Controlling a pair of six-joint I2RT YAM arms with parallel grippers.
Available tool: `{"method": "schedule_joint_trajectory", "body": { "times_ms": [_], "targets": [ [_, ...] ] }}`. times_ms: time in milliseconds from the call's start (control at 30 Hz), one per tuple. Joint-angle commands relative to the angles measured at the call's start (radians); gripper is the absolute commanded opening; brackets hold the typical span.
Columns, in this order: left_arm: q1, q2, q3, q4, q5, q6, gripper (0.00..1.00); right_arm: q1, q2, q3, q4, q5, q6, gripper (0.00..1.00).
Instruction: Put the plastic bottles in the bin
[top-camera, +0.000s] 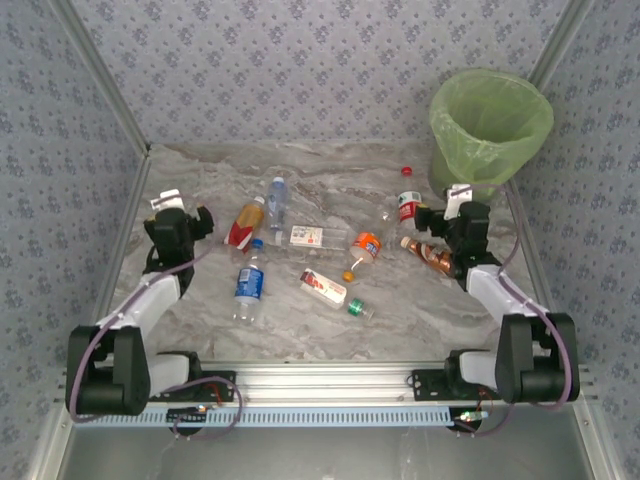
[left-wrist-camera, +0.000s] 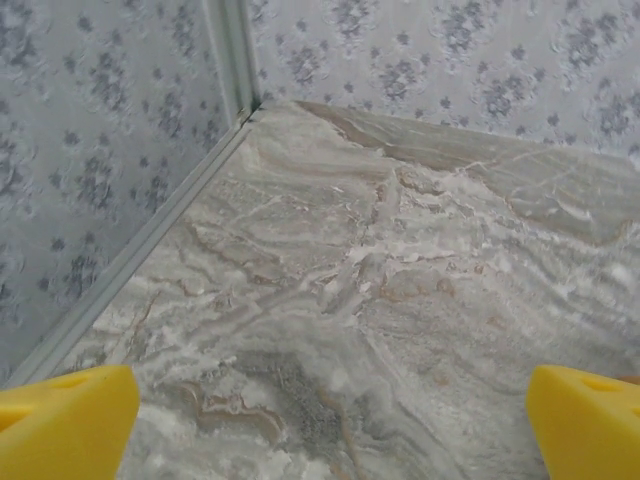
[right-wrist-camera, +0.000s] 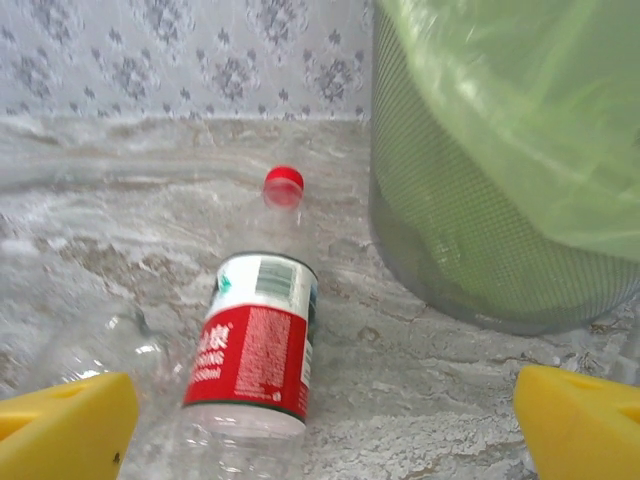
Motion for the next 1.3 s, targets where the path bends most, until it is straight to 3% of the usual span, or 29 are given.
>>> {"method": "schedule_joint_trajectory", "body": {
  "times_ms": [0,133,300,467,633,733,1000,1267],
  "targets": [
    [-0.019,-0.056,0.133,-0.377,-0.078,-0.228,0.99,0.009,-0.061,0.087,-0.178,0.037,0.140,0.99],
    [-0.042,-0.104,0.202,-0.640,0.004,-0.391,0.99,0.015,-0.106,0.121,-0.288,0.047,0.254,0.99],
    [-0.077,-0.163,0.236,-0.837,0.180,-0.450,0.99,0.018,-0.177,0.065,-0.273,0.021,0.351,0.99],
    [-0.204,-0.162,0.244,-0.990,0.252,-0.507,0.99,0.019,-0.231,0.009,-0.252,0.031,0.411,0.99],
    [-0.358,-0.136,0.179,-0.961,0.295,-0.550,0.99,0.023,-0.255,-0.034,-0.235,0.049,0.437,0.99],
    [-0.429,-0.110,0.170,-0.996,0.249,-0.590,0.99,0.025,-0.251,-0.035,-0.247,0.026,0.429,0.99],
    [-0.545,-0.006,0.136,-1.055,0.214,-0.566,0.99,0.032,-0.250,-0.046,-0.260,0.038,0.423,0.99],
    [-0.595,0.125,0.087,-0.911,0.286,-0.512,0.99,0.050,-0.242,-0.042,-0.269,0.055,0.407,0.99]
  ]
}}
